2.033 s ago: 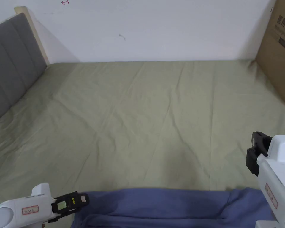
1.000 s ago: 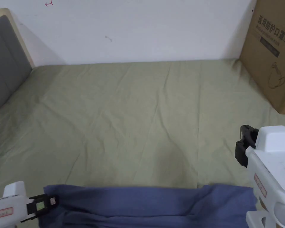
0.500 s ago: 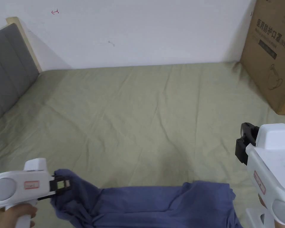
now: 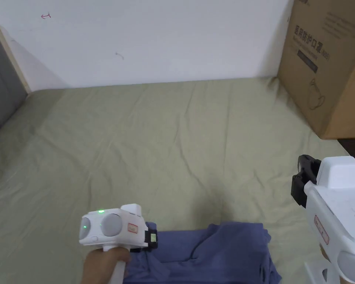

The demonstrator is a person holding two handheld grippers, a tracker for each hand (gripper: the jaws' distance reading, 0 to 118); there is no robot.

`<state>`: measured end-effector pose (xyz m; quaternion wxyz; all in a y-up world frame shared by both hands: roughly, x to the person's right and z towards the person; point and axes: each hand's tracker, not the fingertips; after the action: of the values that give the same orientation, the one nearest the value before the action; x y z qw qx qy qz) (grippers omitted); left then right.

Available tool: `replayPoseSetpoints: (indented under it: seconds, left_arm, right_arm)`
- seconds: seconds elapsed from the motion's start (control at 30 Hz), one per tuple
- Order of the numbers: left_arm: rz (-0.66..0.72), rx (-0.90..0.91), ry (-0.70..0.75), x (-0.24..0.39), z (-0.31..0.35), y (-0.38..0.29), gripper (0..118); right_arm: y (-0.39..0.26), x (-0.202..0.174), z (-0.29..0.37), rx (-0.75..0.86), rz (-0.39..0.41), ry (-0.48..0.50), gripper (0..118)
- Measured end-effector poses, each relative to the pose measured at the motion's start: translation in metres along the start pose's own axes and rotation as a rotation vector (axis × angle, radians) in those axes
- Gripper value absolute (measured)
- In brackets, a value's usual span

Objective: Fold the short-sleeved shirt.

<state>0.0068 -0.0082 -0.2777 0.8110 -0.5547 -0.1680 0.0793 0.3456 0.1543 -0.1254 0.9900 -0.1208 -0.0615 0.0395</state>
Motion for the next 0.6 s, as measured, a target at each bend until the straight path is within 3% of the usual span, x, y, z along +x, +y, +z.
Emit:
replayPoseSetpoints:
  seconds: [0.1, 0.13, 0.2, 0.23, 0.27, 0.33, 0.6]
  left_arm:
    - [-0.007, -0.040, 0.040, 0.010, -0.027, -0.008, 10]
    - [-0.006, -0.045, 0.046, 0.012, -0.031, -0.009, 17]
    - [-0.005, -0.043, 0.044, 0.014, -0.031, -0.011, 43]
    - [0.001, -0.030, -0.001, 0.015, -0.028, -0.011, 68]
    - [0.005, -0.016, -0.046, 0.017, -0.022, -0.011, 84]
    - [0.011, 0.034, -0.083, 0.023, -0.008, -0.009, 105]
    - [-0.080, 0.399, -0.002, 0.023, 0.088, -0.014, 103]
  right_arm:
    - [-0.002, 0.002, 0.001, -0.009, 0.008, -0.006, 0]
    - [-0.003, 0.003, 0.002, -0.012, 0.010, -0.008, 0]
    - [-0.003, 0.004, 0.002, -0.014, 0.010, -0.011, 0]
    - [-0.003, 0.004, 0.002, -0.015, 0.010, -0.012, 0]
    - [-0.003, 0.004, 0.003, -0.016, 0.009, -0.013, 0]
    - [-0.002, 0.004, 0.002, -0.017, 0.007, -0.012, 0]
    - [0.006, -0.001, 0.004, 0.002, 0.004, -0.001, 0]
